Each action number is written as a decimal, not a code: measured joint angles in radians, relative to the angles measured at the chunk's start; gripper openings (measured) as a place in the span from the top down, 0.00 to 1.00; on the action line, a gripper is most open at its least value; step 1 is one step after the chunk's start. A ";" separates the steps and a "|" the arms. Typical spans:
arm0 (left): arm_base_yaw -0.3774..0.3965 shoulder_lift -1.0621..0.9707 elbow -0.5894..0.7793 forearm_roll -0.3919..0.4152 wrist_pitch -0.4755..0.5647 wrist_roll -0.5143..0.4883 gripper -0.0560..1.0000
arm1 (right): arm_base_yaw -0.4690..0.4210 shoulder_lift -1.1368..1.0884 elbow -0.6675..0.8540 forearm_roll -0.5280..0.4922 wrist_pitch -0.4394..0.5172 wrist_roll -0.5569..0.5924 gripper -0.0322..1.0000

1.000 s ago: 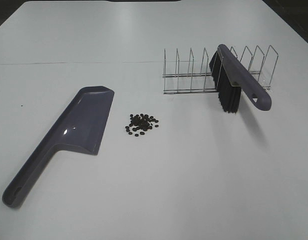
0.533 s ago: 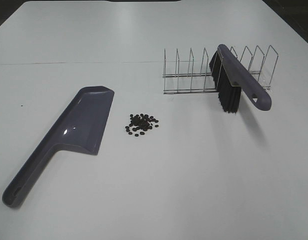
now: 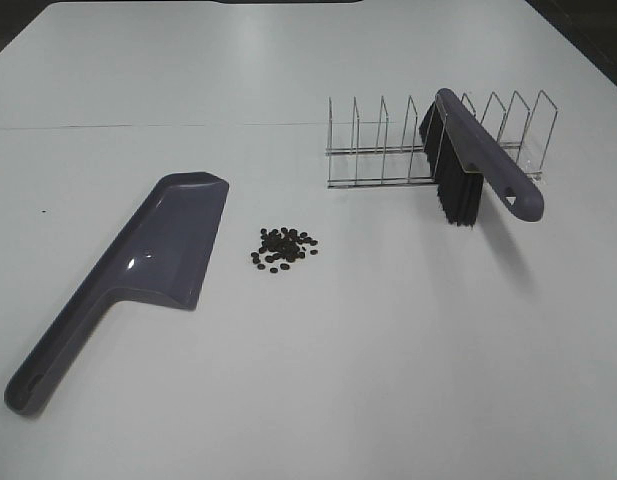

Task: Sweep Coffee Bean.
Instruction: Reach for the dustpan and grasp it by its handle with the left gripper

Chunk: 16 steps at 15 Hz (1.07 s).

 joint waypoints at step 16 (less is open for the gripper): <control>0.000 0.923 -0.327 -0.061 0.005 -0.095 0.01 | 0.000 0.000 0.000 0.000 0.000 0.000 0.10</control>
